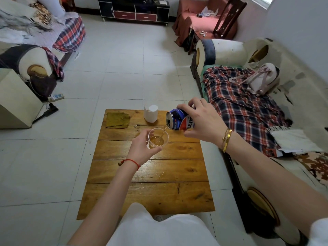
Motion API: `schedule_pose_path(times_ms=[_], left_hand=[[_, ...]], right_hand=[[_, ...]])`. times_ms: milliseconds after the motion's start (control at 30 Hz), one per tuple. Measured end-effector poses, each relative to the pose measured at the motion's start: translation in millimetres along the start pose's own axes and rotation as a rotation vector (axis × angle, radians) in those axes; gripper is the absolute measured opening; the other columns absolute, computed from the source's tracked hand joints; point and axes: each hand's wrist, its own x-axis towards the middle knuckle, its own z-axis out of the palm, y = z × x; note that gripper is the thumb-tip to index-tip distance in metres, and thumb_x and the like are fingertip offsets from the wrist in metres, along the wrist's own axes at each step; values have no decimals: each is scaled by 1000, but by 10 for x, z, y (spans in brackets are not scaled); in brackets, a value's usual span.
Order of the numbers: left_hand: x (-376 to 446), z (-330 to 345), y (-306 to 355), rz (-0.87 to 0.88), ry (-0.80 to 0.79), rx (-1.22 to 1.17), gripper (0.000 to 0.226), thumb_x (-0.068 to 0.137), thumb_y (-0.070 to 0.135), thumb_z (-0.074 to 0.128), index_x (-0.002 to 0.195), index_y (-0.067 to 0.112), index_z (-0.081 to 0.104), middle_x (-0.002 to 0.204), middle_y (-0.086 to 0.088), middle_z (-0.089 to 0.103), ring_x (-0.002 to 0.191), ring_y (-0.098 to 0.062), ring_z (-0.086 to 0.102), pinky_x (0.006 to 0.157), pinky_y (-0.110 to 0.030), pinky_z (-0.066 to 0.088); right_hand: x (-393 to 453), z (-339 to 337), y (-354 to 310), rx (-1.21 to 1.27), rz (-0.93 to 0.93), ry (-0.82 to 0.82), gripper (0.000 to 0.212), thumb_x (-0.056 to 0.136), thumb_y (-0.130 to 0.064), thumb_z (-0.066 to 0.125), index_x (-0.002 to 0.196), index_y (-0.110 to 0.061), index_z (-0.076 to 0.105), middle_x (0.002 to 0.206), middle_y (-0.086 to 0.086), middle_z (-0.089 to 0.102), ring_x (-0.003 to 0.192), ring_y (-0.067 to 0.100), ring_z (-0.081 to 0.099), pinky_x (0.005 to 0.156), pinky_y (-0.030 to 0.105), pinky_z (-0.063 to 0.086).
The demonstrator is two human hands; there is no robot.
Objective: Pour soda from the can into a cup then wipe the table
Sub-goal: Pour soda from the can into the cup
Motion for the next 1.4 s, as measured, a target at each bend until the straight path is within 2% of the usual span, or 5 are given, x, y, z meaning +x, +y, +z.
schedule_pose_path(times_ms=[233,567,833,1067,1400], left_hand=[[4,2,23,4,3,0,69,72,23,86,131,18,51,125,2,62,113,-11,56,101,-27,47],[12,-6,30,-4,-1,0,69,72,22,85,131,17,51,125,-1,62,115,-17,58,103,-34,49],[16,-4,31,2,2,-10,67,72,22,86,129,18,51,119,4,62,112,-13,58,102,-30,49],[27,1,36,11,4,-20,67,71,21,86,128,19,52,117,7,61,108,-9,57,96,-20,47],[30,8,52,8,-2,-26,68,70,20,87,128,19,52,117,7,61,108,-10,57,99,-25,49]], right_hand=[[4,8,5,-15,-2,-1,73,71,-47,71,135,-32,40,119,4,45,104,21,44,90,34,41],[40,-3,2,-18,-8,10,74,70,-47,73,135,-31,41,119,5,46,104,21,44,89,33,41],[56,-22,4,-24,-13,13,74,69,-46,73,134,-31,41,118,5,46,104,21,45,88,33,42],[60,-51,7,-36,-16,3,74,70,-45,73,135,-31,40,120,5,45,105,21,44,89,33,40],[57,-100,8,-49,-19,-3,75,70,-43,73,136,-31,40,120,5,45,107,22,43,91,34,40]])
